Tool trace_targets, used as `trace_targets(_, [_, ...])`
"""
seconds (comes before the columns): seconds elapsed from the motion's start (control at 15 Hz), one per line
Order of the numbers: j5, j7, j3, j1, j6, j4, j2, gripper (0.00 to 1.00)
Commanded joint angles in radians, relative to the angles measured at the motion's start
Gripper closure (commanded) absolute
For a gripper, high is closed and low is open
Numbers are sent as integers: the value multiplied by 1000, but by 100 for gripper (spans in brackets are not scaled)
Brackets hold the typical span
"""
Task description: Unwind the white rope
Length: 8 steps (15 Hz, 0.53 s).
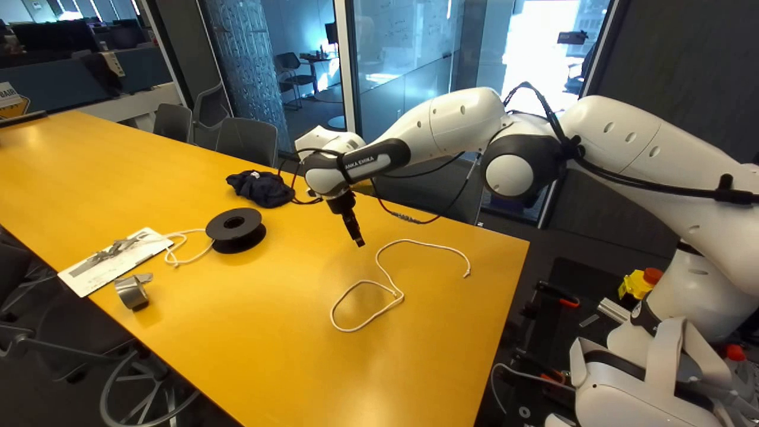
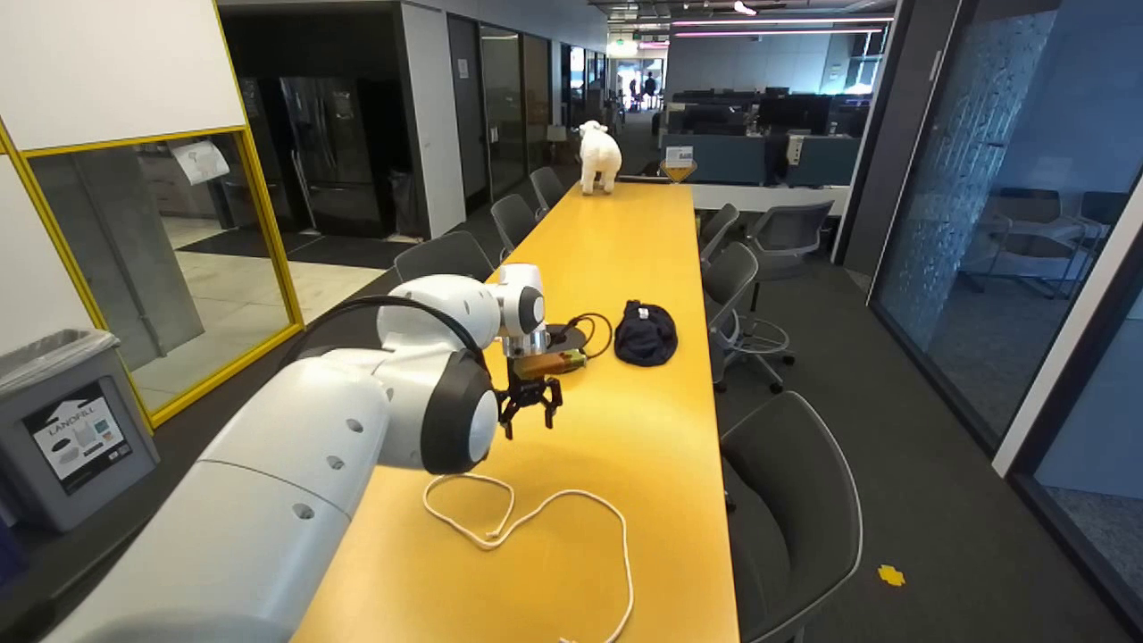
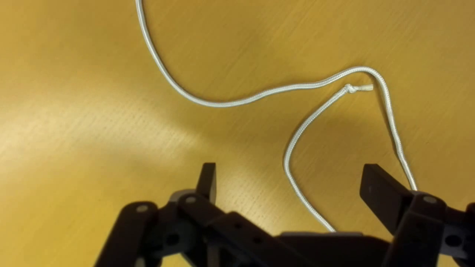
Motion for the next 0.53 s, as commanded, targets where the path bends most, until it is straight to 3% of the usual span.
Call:
trace_targets(0.0, [45,157,-5,-50,70,-233,-177,0])
trace_targets(0.47, [81,443,-25,-126,234,-520,-373,0])
